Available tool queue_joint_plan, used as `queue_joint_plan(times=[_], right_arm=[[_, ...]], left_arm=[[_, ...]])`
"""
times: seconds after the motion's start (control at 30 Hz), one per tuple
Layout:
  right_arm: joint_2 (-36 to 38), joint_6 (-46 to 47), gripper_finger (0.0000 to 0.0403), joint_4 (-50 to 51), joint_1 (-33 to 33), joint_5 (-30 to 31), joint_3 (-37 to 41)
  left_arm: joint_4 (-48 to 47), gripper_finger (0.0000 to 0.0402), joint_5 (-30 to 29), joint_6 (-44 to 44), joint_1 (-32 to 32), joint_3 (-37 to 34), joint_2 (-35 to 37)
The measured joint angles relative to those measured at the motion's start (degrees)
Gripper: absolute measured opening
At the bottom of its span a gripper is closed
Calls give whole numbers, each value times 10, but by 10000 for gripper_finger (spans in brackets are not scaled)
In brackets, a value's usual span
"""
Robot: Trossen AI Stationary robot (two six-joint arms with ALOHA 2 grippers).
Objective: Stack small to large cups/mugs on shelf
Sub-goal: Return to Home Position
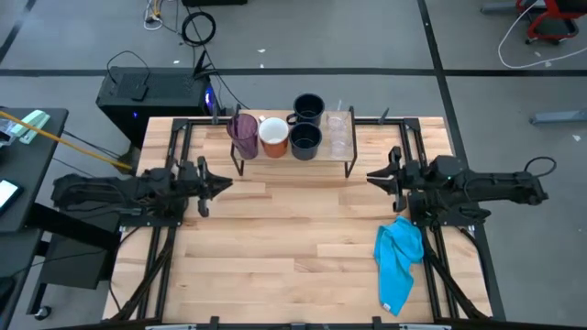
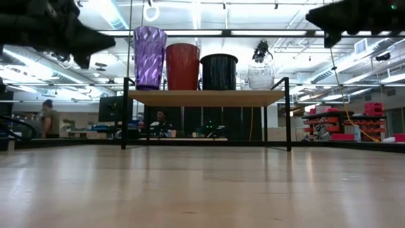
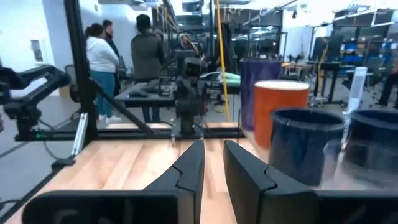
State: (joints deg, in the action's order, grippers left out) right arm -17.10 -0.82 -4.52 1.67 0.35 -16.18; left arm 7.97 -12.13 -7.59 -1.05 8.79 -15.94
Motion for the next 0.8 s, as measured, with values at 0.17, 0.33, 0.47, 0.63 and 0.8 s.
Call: queue_joint_plan(times=[0.17,0.33,0.47,0.63,0.8], right_arm=[[50,20,67,-8,0,-4,64],[98,45,49,-10,0,-5,110],[133,52,20,-11,0,-18,136],[164,67,8,17,0,-34,158],[168,58,10,25,0,-34,158]], left_arm=[[12,41,-41,-7,-15,-25,1],[49,29,-48,-8,-22,-46,0],[45,21,-54,-11,-22,-56,0],[55,11,-62,-10,-30,-56,0],[55,11,-103,-5,-41,-56,-1]])
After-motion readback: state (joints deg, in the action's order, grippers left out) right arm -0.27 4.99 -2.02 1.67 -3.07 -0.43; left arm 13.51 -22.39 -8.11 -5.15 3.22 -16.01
